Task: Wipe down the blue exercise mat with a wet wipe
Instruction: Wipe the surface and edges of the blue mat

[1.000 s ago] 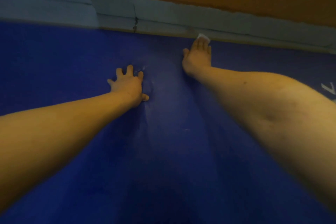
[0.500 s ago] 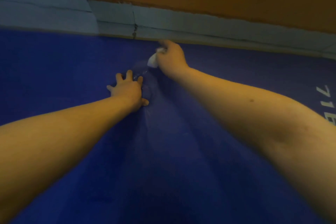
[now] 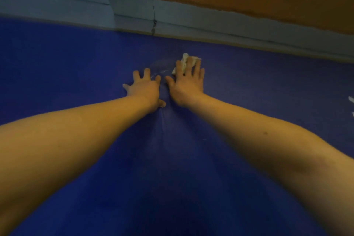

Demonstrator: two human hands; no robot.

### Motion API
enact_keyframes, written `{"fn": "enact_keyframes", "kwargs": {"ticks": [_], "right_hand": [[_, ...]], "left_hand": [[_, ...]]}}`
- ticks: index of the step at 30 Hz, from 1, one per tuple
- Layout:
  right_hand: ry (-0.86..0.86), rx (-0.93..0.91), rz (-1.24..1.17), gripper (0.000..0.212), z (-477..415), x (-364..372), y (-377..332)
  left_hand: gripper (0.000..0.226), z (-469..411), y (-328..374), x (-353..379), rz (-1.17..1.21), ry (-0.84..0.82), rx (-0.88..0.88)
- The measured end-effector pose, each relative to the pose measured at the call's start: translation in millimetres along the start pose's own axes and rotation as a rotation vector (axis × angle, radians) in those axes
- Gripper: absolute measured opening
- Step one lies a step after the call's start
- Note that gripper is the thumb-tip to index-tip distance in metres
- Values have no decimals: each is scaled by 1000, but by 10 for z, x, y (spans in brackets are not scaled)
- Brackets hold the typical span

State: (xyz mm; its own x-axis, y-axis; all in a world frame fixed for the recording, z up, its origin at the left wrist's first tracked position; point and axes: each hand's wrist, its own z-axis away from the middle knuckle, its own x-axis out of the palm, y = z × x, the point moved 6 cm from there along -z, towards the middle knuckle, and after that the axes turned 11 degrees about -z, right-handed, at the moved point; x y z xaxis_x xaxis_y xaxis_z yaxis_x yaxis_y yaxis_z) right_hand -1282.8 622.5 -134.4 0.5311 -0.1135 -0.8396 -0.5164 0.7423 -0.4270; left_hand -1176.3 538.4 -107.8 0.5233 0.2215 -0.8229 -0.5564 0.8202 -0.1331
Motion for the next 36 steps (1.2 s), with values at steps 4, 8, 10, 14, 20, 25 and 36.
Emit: {"fn": "enact_keyframes", "kwargs": {"ticks": [4,8,10,14,20,25,36], "right_hand": [[-7,-240,62,71,-245,19,-350],[-8,-279,155,68,-470,-240,-132],[40,-225,183,66,-536,-455,231],[163,-79,210,59,-508,-938,1045],[241,79,92,59,-395,-979,1193],[124,-288,23,55,-148,-349,-63],[139,-103,321,64,74,-972,1345]], "left_hand": [[104,-22,-1,16,41,19,3],[101,-24,-17,24,7,17,8],[100,-23,-23,26,7,16,19],[99,-14,-15,21,-4,9,24],[99,-21,-8,53,-30,-12,23],[100,-30,-11,41,-12,2,20],[101,-21,-33,44,-9,9,30]]}}
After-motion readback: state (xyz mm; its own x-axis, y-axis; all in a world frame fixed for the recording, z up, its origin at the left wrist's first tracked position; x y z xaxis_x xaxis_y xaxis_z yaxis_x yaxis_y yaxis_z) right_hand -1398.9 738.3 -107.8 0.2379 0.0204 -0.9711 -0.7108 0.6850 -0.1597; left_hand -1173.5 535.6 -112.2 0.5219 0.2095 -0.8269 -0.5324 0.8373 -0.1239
